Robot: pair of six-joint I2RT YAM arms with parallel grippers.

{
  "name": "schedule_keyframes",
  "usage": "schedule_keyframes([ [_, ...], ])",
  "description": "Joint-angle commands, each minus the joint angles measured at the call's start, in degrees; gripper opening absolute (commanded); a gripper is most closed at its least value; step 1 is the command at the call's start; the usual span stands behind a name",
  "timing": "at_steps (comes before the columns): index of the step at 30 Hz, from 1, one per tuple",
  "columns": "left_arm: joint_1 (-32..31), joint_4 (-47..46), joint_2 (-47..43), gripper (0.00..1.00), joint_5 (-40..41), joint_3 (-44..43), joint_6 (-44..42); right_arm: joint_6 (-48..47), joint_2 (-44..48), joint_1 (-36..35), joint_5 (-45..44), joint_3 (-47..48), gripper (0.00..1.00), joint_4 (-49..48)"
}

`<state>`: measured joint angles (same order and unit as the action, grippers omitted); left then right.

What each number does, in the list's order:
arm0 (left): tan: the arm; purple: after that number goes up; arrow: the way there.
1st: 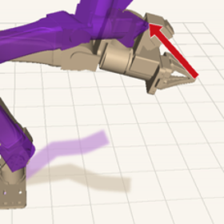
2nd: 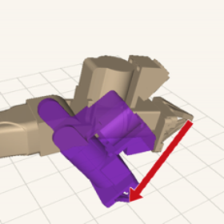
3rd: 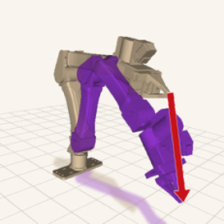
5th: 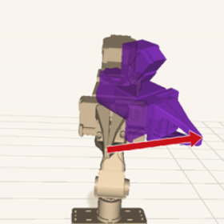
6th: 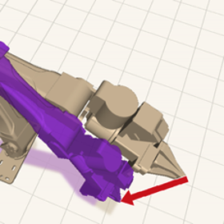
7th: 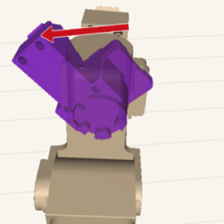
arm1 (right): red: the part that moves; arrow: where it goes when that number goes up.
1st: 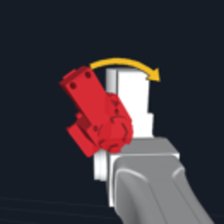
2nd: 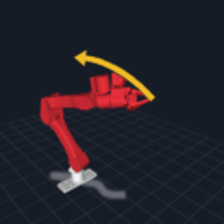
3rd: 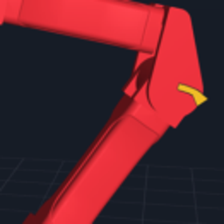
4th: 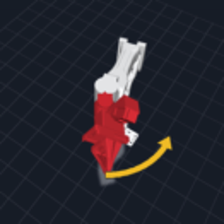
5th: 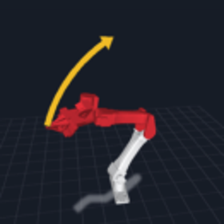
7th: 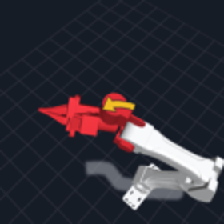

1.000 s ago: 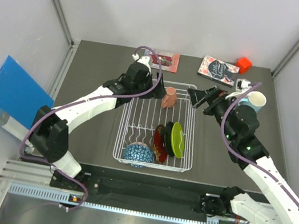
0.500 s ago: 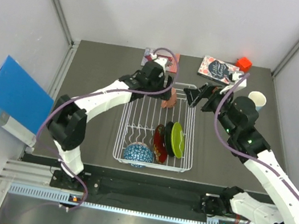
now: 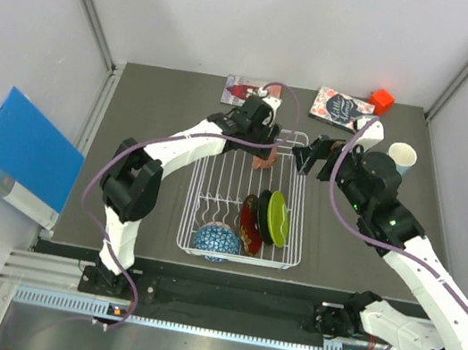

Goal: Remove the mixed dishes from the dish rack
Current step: Pick up the cup from the dish rack.

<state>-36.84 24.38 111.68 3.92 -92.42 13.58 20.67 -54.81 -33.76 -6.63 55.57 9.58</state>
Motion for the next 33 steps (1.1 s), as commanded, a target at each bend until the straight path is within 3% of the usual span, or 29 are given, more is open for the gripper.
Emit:
schedule_keyframes([
  [1,0.19,1.02,2.49,0.68,-0.05,-3.46,-2.68,-1.33,0.75,-0.52,-0.93,1.12,1.0,-0.36],
  [12,0.19,2.16,6.45,0.53,-2.43,-2.85,-1.54,-1.24,0.75,-0.52,-1.45,0.33,1.0,-0.09],
  [15,0.28,2.16,6.53,0.37,-2.52,-2.41,-1.98,-0.98,0.58,-0.52,-1.36,0.24,1.0,-0.18],
  [21,0.54,1.28,4.34,0.24,-2.17,-1.01,-2.07,-0.72,0.75,-0.52,-1.1,-0.37,1.0,-0.53],
  [25,0.54,2.16,3.11,0.0,-1.12,-1.35,-2.16,-0.54,1.02,-0.52,-1.1,-0.55,1.0,-0.53],
  [33,0.54,0.84,-4.35,0.0,-0.23,0.14,-1.19,-0.01,1.72,-0.52,-1.19,-0.2,1.0,-0.44],
])
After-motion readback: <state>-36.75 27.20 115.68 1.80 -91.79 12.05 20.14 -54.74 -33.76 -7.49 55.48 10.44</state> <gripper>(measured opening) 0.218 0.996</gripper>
